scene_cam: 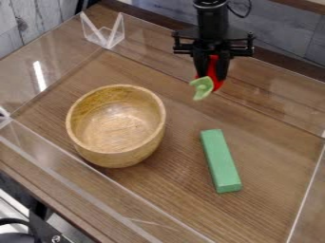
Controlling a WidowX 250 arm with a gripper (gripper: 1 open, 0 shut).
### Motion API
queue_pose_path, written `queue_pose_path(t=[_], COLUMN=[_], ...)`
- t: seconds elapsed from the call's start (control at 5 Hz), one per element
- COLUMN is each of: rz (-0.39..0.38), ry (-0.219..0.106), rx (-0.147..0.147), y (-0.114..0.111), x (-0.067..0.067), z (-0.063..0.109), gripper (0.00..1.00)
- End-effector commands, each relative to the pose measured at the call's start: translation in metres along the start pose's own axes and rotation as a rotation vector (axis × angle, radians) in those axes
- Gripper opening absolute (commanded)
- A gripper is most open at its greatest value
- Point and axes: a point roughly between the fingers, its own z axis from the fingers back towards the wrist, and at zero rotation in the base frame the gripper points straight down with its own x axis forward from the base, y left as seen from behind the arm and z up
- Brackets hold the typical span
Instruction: Move the red fruit to the left
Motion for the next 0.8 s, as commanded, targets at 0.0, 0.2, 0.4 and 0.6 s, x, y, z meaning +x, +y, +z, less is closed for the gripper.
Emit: queue_pose_path(t=[0.0, 0.2, 0.4, 0.6], rz=[-0.02, -0.008, -0.002, 0.002], ry=[-0.074, -0.089, -0.104, -0.114], rx=[-0.01, 0.001, 0.01, 0.018], y=[0.016, 0.044, 0.078, 0.108], x=[0.01, 0.016, 0.028, 0.041], z=[0.03, 0.039, 0.045, 0.048], gripper=[0.0, 0.0, 0.0, 0.0])
